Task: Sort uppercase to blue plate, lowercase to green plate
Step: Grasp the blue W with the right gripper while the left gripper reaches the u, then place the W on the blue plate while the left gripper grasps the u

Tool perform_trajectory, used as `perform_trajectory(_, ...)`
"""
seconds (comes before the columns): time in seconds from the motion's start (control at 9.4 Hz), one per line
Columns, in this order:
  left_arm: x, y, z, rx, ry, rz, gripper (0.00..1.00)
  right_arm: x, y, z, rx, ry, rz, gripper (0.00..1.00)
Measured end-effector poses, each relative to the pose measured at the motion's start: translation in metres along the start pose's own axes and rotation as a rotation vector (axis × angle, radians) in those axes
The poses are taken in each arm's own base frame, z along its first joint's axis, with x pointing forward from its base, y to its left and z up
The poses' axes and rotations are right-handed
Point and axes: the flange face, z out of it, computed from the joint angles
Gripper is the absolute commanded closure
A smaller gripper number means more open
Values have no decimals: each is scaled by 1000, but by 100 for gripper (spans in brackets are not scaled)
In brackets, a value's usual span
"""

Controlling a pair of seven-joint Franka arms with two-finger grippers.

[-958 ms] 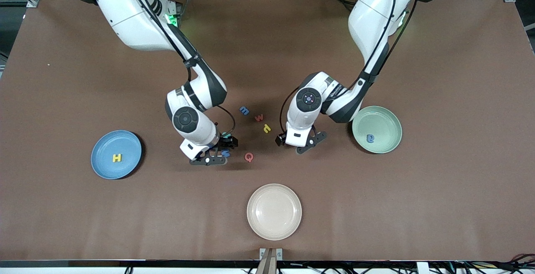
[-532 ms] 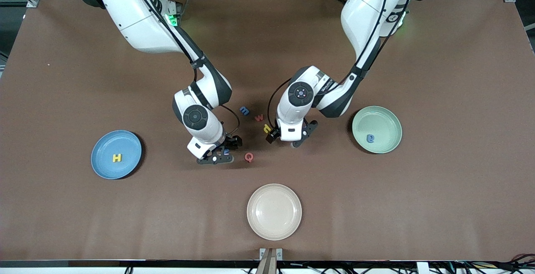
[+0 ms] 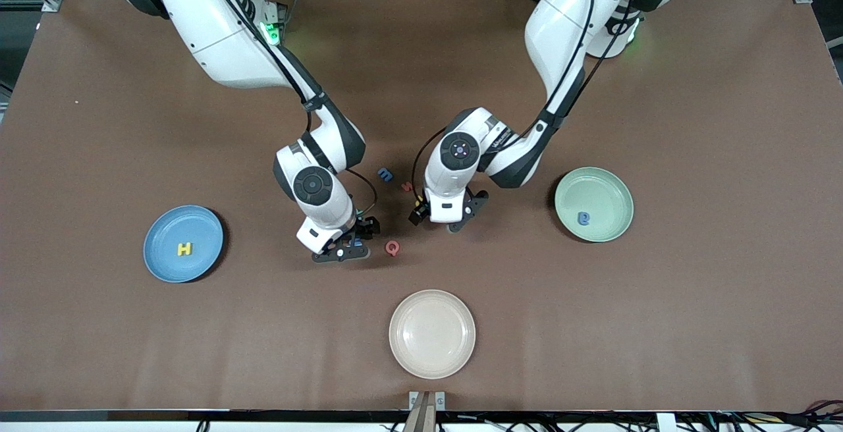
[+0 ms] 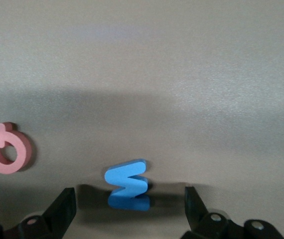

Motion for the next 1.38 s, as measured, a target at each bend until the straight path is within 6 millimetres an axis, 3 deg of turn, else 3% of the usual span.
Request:
perform_trajectory(0.11, -5, -1, 3, 36, -2, 8, 0, 0, -1, 1, -3, 3, -6, 100)
perform_trajectory(0.32, -9, 3, -5, 65, -1, 26, 0, 3, -2, -3, -9, 16, -17, 100)
perform_trajectory(0.53, -9, 1, -1, 86, -3, 42, 0, 6, -1, -5, -14, 26, -21, 100)
perform_trajectory(0.75, -11, 2, 7, 91, -5, 77, 0, 16, 17, -8, -32, 40, 8, 100)
perform_trajectory(0.96, -10, 4, 13, 92, -7, 91, 0, 38, 59, -31, -64, 66, 67, 100)
perform_trajectory(1.17, -10, 3, 17, 97, -8, 92, 0, 52, 115, -62, -95, 33, 137, 100)
perform_trajectory(1.28, -11, 2, 20, 107, -9, 94, 3, 55, 148, -74, -111, 1, 141, 100)
perform_trajectory(1.38, -13, 2, 19, 111, -9, 97, 14, 56, 181, -81, -120, -22, 135, 100)
